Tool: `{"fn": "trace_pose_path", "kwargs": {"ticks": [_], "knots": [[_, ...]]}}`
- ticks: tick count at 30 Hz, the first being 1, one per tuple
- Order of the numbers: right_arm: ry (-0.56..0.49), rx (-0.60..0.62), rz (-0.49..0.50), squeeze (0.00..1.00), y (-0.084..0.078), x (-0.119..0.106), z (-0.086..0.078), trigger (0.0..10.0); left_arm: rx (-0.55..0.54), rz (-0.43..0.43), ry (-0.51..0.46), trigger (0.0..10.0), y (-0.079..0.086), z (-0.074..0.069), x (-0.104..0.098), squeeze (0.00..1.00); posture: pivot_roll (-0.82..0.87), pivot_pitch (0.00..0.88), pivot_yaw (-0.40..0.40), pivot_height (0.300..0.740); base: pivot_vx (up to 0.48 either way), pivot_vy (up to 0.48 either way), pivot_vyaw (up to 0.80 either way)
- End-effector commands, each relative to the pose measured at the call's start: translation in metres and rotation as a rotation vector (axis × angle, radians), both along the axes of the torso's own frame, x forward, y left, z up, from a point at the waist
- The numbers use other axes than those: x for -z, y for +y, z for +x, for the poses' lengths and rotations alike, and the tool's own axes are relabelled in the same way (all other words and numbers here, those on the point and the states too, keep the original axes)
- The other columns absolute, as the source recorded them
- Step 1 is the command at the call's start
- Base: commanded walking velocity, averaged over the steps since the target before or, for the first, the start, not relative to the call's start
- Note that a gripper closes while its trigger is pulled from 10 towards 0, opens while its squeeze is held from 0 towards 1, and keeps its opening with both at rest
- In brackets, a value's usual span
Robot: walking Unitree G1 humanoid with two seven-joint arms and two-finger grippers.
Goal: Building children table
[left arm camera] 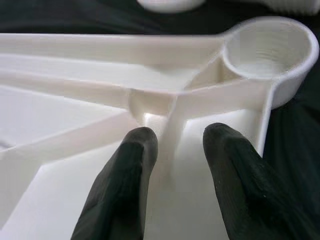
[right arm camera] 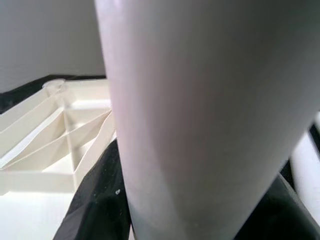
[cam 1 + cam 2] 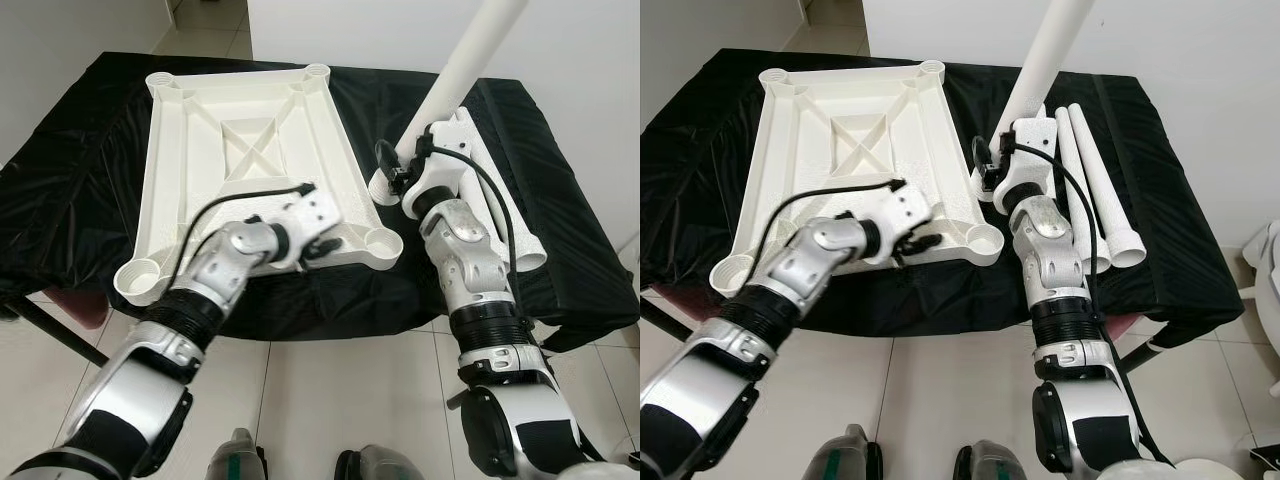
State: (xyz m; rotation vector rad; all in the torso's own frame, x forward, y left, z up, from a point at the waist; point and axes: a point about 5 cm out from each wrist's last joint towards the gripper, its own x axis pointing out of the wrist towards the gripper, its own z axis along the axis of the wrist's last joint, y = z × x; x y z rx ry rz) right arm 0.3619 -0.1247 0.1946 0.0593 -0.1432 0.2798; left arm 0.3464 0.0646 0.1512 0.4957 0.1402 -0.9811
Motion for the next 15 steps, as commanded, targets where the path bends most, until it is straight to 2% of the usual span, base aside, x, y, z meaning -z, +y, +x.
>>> {"fn": "trace_pose_path", "kwargs": {"ticks": [1,2,4,5,7,9,11,13,15], "knots": [[0.020,-0.038,-0.036,0.00,0.004,0.005,-0.003,10.0,-0.140,-0.088,-0.052,10.0,0.008,0.006,-0.012,0.00,0.01,0.000,-0.009,0.740,0.000,0.000,0.00],[0.020,-0.038,-0.036,0.00,0.004,0.005,-0.003,10.0,-0.140,-0.088,-0.052,10.0,0.008,0.006,-0.012,0.00,0.01,0.000,-0.009,0.740,0.000,0.000,0.00],[0.047,-0.091,-0.075,0.00,0.009,0.012,-0.007,10.0,-0.231,-0.218,-0.049,10.0,0.018,0.007,-0.028,0.00,0.02,0.000,-0.018,0.740,0.000,0.000,0.00],[0.047,-0.091,-0.075,0.00,0.009,0.012,-0.007,10.0,-0.231,-0.218,-0.049,10.0,0.018,0.007,-0.028,0.00,0.02,0.000,-0.018,0.740,0.000,0.000,0.00],[0.071,-0.123,-0.117,0.00,0.010,0.017,-0.011,10.0,-0.288,-0.286,-0.073,10.0,0.023,0.002,-0.034,0.00,0.03,0.000,-0.033,0.740,0.000,0.000,0.00],[0.071,-0.123,-0.117,0.00,0.010,0.017,-0.011,10.0,-0.288,-0.286,-0.073,10.0,0.023,0.002,-0.034,0.00,0.03,0.000,-0.033,0.740,0.000,0.000,0.00],[0.094,-0.138,-0.167,0.00,0.008,0.021,-0.014,10.0,-0.323,-0.337,-0.080,10.0,0.024,-0.004,-0.036,0.00,0.03,0.000,-0.045,0.740,0.000,0.000,0.00],[0.094,-0.138,-0.167,0.00,0.008,0.021,-0.014,10.0,-0.323,-0.337,-0.080,10.0,0.024,-0.004,-0.036,0.00,0.03,0.000,-0.045,0.740,0.000,0.000,0.00],[0.107,-0.138,-0.210,0.00,0.002,0.020,-0.017,10.0,-0.354,-0.367,-0.102,10.0,0.027,-0.009,-0.040,0.00,0.04,0.018,-0.053,0.740,0.000,0.000,0.00]]}}
